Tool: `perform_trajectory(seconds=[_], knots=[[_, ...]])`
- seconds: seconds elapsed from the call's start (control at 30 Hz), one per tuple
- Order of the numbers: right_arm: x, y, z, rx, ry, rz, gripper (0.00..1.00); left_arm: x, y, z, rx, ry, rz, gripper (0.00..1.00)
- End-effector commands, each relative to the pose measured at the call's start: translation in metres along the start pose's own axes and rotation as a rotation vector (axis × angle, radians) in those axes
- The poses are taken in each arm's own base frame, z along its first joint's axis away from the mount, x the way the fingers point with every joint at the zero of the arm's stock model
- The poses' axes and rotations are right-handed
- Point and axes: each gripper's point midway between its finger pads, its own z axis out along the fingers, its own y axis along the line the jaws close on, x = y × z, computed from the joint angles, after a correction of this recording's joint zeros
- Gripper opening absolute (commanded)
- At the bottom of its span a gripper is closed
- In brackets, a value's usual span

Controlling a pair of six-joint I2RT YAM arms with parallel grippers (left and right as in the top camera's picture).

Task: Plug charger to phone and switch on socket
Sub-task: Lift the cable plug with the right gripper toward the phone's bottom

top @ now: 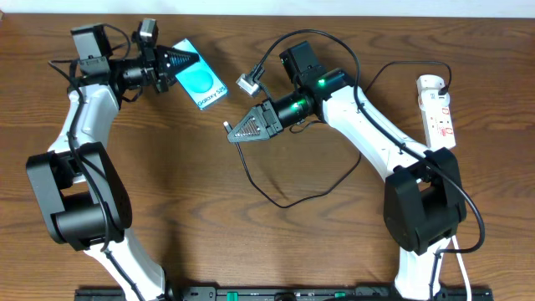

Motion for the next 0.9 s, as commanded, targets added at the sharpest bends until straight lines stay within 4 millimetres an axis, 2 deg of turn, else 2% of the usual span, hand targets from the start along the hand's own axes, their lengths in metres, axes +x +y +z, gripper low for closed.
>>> perform_trajectory(seconds=[0.0, 0.27, 0.43, 0.7, 0.87], knots=[[-0.004, 0.010, -0.002, -0.004, -0.007, -0.021, 0.01, 0.004, -0.016, -0.001, 0.036, 0.033, -0.018, 0.07], [-0.014, 0.008, -0.004, -0.006, -0.028, -0.030, 0.01, 0.004, -0.017, -0.001, 0.036, 0.033, -0.014, 0.07], [-0.018, 0.000, -0.009, -0.012, -0.041, -0.017, 0.01, 0.007, -0.021, 0.006, 0.039, 0.049, 0.002, 0.07], [-0.018, -0.011, -0.012, -0.128, -0.026, 0.008, 0.01, 0.008, -0.029, 0.018, 0.047, 0.074, 0.021, 0.07], [-0.015, -0.020, -0.008, -0.170, -0.010, 0.023, 0.01, 0.007, -0.032, 0.018, 0.049, 0.073, 0.028, 0.07]])
